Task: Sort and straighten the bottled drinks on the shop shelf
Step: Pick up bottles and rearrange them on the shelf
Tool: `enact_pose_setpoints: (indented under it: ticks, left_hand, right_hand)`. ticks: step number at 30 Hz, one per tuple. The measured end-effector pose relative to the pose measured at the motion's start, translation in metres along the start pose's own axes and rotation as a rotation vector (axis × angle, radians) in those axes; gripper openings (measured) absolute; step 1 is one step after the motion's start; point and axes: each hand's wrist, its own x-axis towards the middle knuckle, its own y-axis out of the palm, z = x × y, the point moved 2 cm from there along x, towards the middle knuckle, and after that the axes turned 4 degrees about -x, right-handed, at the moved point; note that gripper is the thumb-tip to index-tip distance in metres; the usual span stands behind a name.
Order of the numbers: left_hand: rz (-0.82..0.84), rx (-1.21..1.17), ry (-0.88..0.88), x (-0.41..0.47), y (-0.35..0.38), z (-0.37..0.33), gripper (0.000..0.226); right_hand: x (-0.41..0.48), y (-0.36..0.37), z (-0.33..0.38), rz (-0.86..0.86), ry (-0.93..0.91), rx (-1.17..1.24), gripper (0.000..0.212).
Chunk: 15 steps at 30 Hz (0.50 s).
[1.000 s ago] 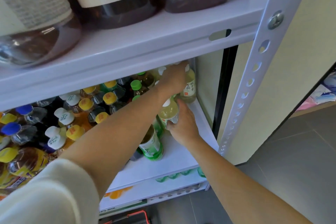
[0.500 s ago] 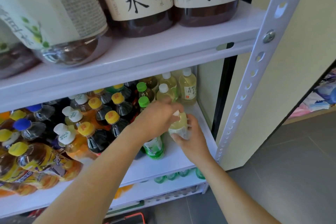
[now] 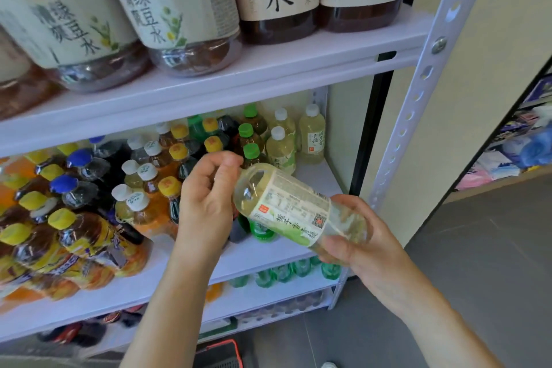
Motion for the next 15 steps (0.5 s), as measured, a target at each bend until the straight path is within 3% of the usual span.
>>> enact_pose_setpoints:
  ticks: [3, 7, 11, 15]
  left_hand:
    - [0.0, -0.128, -0.048, -0.004, -0.004, -0.001, 0.023]
    - [0.009, -0.174, -0.102, -0.006, -0.009, -0.005, 0.025]
    - [0.004, -0.296, -0.22, -0.01, -0.009, -0.007, 0.02]
    - [0.104, -0.377, -0.38, -0.024, -0.001, -0.008, 0.057]
  right_hand:
    - [-0.009, 0.01, 0.006, 0.092, 0.102, 0.295, 0.063]
    - [-0.017, 0.019, 0.012, 0.107, 0.148, 0.351, 0.054]
    - [-0.026, 0.025, 0.023, -0.005, -0.062, 0.233, 0.048]
    - [-0.034, 0.029, 0.028, -0.099, -0.271, 0.044, 0.057]
